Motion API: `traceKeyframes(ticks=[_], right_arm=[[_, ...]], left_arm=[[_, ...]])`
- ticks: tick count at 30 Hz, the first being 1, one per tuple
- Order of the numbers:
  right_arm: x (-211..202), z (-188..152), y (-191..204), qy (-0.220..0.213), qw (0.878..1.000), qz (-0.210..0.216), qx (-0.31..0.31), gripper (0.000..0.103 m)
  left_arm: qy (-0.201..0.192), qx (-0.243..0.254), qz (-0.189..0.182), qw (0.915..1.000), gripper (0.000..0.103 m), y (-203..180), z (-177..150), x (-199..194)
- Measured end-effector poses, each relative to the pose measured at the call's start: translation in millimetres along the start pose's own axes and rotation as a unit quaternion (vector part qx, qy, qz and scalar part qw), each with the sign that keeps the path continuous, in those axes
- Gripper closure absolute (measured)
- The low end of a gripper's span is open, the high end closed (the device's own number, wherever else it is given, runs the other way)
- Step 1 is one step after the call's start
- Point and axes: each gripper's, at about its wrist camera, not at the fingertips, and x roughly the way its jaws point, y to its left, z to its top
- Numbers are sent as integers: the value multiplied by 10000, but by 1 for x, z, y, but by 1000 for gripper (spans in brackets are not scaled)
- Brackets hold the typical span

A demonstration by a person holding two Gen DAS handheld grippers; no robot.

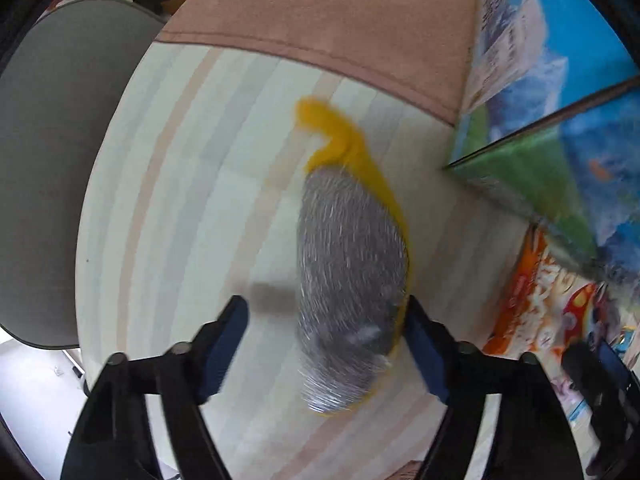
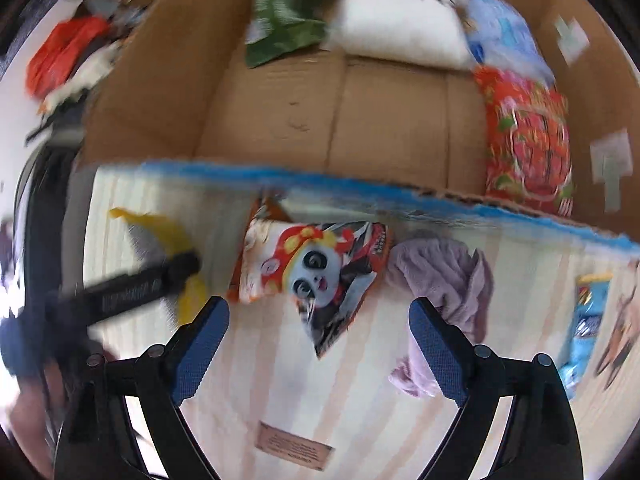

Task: Organize soft objects
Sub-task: 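Grasp the yellow scrubber with left tool while right tool grasps orange panda bag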

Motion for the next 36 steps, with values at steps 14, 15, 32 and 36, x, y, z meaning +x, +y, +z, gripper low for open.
traceKeyframes(ticks=[14,15,32,36], right_arm=[[-25,-33,66,-279,9703,-851,-2249,31],[-24,-24,74,-340,9615,-1049,-2517,31],[-3,-10,79,388,9526,-975,-2855,36],[30,-7,106,764,9327,-1071,-3359,36]], left_arm=[[-28,-255,-290,9992,48,69,-34,16],[-32,-264,-291,9992,48,75,-43,17],[-95,-141,-364,9992,47,66,-30,3],[-56,-127,-357,9993,48,65,-30,3]])
